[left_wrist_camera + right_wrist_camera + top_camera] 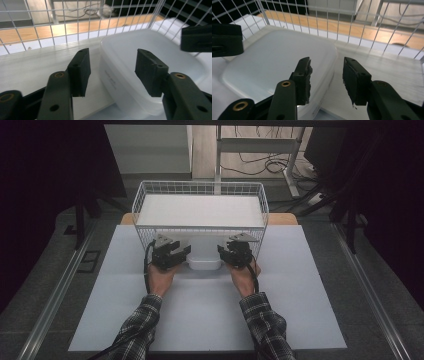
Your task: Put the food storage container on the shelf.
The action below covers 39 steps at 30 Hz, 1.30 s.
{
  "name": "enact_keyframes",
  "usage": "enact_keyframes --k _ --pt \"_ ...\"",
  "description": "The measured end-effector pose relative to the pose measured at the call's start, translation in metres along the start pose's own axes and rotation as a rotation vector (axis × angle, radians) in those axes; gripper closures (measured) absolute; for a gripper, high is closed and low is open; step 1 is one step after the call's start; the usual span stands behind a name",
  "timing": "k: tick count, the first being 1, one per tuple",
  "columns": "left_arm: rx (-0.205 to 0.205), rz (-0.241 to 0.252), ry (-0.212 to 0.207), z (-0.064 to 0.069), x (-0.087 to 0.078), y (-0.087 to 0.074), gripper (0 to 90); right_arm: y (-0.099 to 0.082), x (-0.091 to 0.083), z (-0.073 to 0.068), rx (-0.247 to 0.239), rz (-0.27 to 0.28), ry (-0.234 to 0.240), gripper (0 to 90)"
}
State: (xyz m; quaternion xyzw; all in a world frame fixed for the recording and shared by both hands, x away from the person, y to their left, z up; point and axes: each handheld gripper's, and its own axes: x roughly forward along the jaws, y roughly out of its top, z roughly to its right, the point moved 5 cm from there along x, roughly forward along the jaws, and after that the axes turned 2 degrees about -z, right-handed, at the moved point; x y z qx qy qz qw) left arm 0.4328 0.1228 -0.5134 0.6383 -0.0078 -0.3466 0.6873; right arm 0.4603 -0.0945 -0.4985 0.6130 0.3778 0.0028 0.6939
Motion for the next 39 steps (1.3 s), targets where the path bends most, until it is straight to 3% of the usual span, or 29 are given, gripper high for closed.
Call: enact_keyframes --k 4,8,11,13,14,15,19,24,25,28,30,32,39 --pt "-0.001 0.008 -0.046 0.005 -0.017 -0.001 33.6 0.002 -0.012 -0.001 0.001 0.014 0.049 57.5" --pt "0.041 0.005 -0.071 0.012 -0.036 -0.004 20.1 -0.002 -0.024 -0.006 -0.036 -0.007 0.092 63.1" --pt "0.081 -0.028 -0.076 0.018 -0.052 -0.012 11.7 -0.006 -0.033 -0.011 -0.071 -0.020 0.124 68.8" --pt "0.102 -0.046 -0.063 0.020 -0.064 -0.022 8.9 -0.007 -0.039 -0.014 -0.076 -0.022 0.147 72.3" --pt "0.107 -0.062 -0.058 0.020 -0.078 -0.035 5.4 -0.009 -0.046 -0.017 -0.065 -0.020 0.172 78.1" --pt "0.107 -0.062 -0.058 0.020 -0.078 -0.035 4.9 -0.009 -0.046 -0.017 -0.065 -0.020 0.172 78.1" --pt "0.104 -0.077 -0.070 0.020 -0.102 -0.064 2.7 -0.016 -0.055 -0.029 -0.066 -0.032 0.231 88.8" --pt "0.135 -0.070 -0.038 0.022 -0.126 -0.090 2.2 -0.026 -0.054 -0.043 -0.088 -0.050 0.269 88.9" --pt "0.163 -0.061 -0.043 0.026 -0.133 -0.095 2.6 -0.031 -0.050 -0.050 -0.107 -0.068 0.285 88.9" --pt "0.189 -0.063 -0.034 0.031 -0.138 -0.099 2.4 -0.036 -0.045 -0.057 -0.129 -0.089 0.285 88.9" --pt "0.185 -0.081 -0.030 0.033 -0.141 -0.103 1.9 -0.040 -0.040 -0.061 -0.140 -0.103 0.290 88.9" --pt "0.175 -0.084 -0.054 0.036 -0.145 -0.109 1.7 -0.045 -0.031 -0.063 -0.133 -0.123 0.289 88.9" --pt "0.194 -0.071 -0.041 0.039 -0.157 -0.113 1.3 -0.048 -0.011 -0.066 -0.121 -0.141 0.281 88.9"
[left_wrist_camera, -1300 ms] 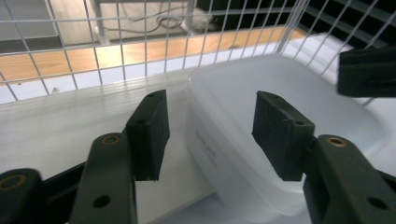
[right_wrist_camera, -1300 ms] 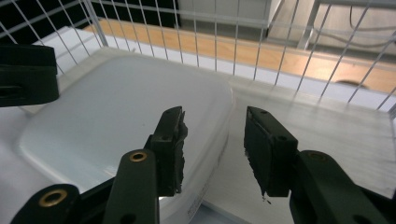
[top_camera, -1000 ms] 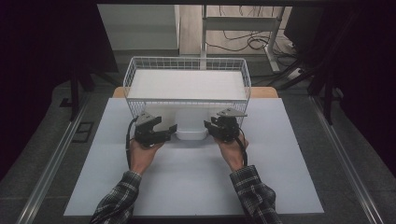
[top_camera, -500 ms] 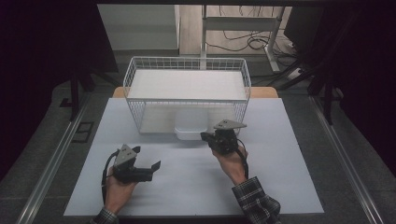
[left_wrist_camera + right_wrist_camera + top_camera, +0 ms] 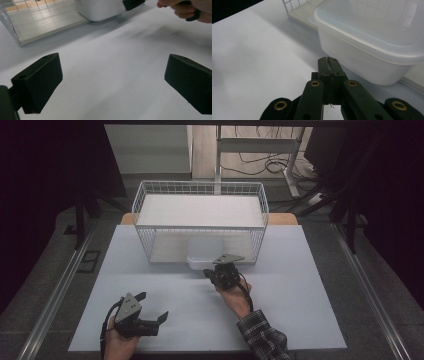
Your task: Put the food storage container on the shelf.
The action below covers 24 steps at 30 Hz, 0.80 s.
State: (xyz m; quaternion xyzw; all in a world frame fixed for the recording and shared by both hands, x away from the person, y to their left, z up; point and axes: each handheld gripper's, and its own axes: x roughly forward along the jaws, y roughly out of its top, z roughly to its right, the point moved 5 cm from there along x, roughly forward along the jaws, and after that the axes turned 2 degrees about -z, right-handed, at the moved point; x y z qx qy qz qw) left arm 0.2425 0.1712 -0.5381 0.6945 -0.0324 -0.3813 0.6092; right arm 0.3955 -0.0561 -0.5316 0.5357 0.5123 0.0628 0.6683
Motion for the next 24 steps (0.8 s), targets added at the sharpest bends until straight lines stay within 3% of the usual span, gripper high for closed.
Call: enact_keyframes --k 7,11,24 --pt "-0.017 0.025 0.003 -0.001 -0.015 -0.005 1.2 0.002 0.012 0.006 -0.004 0.000 -0.040 88.9" --pt "-0.026 0.017 -0.001 -0.002 -0.014 -0.007 1.4 0.006 0.015 0.013 -0.002 0.001 -0.059 88.9" --pt "-0.005 0.011 0.020 -0.006 -0.012 -0.008 3.3 0.027 0.023 0.026 -0.012 0.000 -0.098 88.9"
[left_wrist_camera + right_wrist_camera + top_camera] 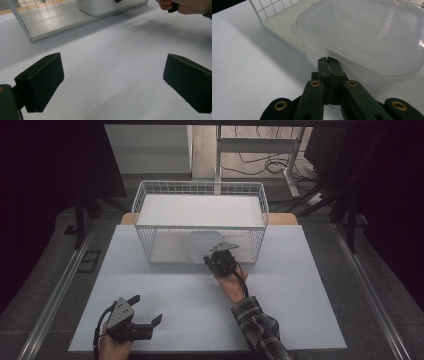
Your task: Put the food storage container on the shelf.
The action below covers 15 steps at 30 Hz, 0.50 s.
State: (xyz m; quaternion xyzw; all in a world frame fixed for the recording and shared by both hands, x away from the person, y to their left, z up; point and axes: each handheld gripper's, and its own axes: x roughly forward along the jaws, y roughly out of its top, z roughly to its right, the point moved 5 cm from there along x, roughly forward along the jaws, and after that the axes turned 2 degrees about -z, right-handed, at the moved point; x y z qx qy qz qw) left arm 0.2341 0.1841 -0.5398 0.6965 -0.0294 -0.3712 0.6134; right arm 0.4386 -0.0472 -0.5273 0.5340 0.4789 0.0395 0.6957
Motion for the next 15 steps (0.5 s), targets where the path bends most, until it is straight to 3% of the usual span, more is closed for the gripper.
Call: enact_keyframes --k 10,15 --pt "-0.005 -0.006 -0.026 -0.001 0.002 -0.001 5.2 0.011 0.011 0.007 0.010 -0.020 -0.019 88.9" --pt "-0.007 -0.007 -0.019 -0.003 0.002 -0.001 5.2 0.016 0.016 0.012 0.015 -0.031 -0.036 88.9"
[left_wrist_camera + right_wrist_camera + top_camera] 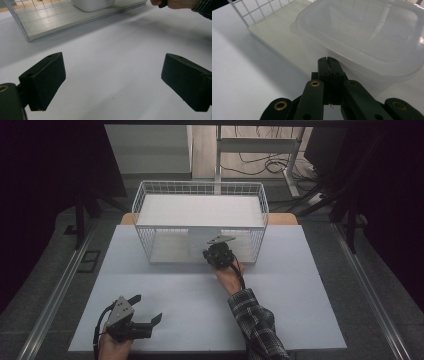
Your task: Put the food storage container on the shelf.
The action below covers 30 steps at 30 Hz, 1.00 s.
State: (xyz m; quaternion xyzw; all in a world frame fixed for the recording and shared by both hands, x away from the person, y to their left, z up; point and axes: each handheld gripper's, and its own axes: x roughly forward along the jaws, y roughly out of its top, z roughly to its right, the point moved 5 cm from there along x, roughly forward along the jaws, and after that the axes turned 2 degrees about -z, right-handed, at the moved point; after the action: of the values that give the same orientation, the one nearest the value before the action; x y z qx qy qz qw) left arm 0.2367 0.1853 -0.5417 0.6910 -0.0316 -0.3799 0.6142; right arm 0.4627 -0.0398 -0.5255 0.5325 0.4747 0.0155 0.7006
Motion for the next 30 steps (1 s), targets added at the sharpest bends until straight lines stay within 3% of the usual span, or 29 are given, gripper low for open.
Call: enact_keyframes --k 4,8,17,25,30 --pt "-0.015 -0.004 -0.007 0.001 -0.001 0.001 4.9 0.002 -0.001 0.003 0.006 0.001 -0.001 88.9" --pt "-0.017 -0.022 -0.014 0.002 0.000 0.001 4.5 0.000 -0.007 0.001 0.004 0.007 0.028 87.6" --pt "-0.004 -0.054 -0.021 0.006 0.004 0.000 4.1 -0.010 -0.021 -0.013 -0.021 0.006 0.105 69.5" --pt "-0.002 -0.070 -0.034 0.006 0.006 -0.001 3.8 -0.018 -0.034 -0.028 -0.076 0.001 0.112 49.4" --pt "-0.007 -0.081 -0.045 0.007 0.008 -0.002 3.5 -0.024 -0.044 -0.036 -0.079 0.007 0.125 36.9"
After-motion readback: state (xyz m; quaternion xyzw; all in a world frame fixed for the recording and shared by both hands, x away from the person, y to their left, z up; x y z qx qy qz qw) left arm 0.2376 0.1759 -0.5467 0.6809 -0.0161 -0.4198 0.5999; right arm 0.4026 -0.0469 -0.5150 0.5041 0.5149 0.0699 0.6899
